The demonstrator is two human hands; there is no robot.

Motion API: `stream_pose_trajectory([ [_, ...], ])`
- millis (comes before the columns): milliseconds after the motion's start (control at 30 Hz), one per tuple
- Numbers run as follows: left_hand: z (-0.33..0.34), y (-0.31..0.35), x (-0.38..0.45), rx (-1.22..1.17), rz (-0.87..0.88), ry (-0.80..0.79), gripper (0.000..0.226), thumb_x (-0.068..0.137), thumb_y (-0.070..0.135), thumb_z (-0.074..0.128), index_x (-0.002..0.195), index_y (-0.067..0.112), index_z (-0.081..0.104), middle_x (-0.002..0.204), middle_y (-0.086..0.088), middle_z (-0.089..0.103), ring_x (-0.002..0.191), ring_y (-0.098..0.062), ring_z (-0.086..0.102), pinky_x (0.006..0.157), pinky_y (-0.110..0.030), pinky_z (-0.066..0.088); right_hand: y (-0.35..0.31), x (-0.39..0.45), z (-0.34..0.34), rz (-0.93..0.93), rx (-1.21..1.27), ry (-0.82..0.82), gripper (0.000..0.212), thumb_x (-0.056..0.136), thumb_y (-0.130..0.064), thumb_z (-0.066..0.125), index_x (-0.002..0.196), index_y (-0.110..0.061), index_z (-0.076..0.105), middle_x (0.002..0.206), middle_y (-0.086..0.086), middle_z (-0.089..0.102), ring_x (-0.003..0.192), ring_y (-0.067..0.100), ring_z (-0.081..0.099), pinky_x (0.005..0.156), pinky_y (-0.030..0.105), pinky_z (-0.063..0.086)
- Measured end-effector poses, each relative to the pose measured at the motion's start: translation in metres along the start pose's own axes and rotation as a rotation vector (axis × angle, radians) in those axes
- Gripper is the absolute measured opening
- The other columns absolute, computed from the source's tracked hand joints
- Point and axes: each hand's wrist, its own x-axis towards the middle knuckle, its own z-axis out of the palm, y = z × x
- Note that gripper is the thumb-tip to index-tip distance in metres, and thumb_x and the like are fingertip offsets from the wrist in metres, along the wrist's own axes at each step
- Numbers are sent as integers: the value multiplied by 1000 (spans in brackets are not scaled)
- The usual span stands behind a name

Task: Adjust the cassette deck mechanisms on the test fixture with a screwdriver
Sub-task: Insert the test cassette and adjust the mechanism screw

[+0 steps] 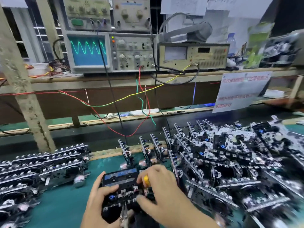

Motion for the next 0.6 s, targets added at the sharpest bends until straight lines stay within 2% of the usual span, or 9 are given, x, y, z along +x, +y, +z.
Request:
stream_pose_trajectory([
  [67,2,7,14,-191,-223,80,63,86,-9,65,138,25,54,155,-11,37,135,-31,41,80,-38,46,4,-7,9,22,68,-34,41,88,-45,60,123,-44,38,126,-12,32,122,18,30,102,38,30],
  [100,4,8,21,-262,-269,80,68,85,-13,62,142,22,51,157,-13,36,138,-37,39,84,-40,45,5,-8,11,17,98,-21,43,87,-43,60,122,-46,37,127,-13,32,122,17,30,101,37,29],
  [133,7,6,29,-275,-302,121,70,84,-14,62,145,20,49,159,-14,34,142,-39,35,97,-44,42,6,-9,14,7,124,-3,41,87,-41,60,121,-47,36,127,-14,34,122,16,30,101,37,29],
  [200,7,1,40,-237,-357,189,73,83,-14,63,147,18,48,160,-14,34,144,-39,32,112,-46,30,9,-9,19,-26,158,17,38,88,-37,58,111,-54,33,126,-15,39,121,12,33,103,37,30],
  [300,10,-1,44,-274,-401,212,76,79,-12,66,145,20,49,158,-14,38,144,-39,34,118,-50,28,14,-12,27,-38,251,42,47,89,-35,57,101,-68,26,128,-22,45,119,7,42,103,34,36],
  [400,11,2,41,-361,-398,219,76,74,-10,69,141,23,52,156,-12,40,142,-38,37,118,-55,28,21,-12,35,-33,333,67,45,88,-37,56,103,-68,28,131,-26,46,117,2,48,99,31,42],
  [467,13,1,39,-379,-405,215,80,69,-3,75,142,22,52,156,-9,40,144,-35,35,119,-50,27,26,-12,40,-45,352,103,45,87,-37,56,106,-68,29,132,-25,46,116,-1,49,98,26,42],
  [533,12,2,39,-402,-415,217,85,64,1,80,143,13,51,155,-9,40,146,-30,33,115,-36,27,29,-13,50,-60,354,162,46,87,-35,56,107,-67,30,134,-29,45,117,-6,47,95,15,38],
  [600,10,5,42,-494,-437,247,75,75,-9,72,144,7,49,156,-12,40,146,-28,33,110,-35,29,29,-13,58,-81,343,225,38,86,-33,56,105,-59,36,136,-36,40,120,-10,45,93,10,33],
])
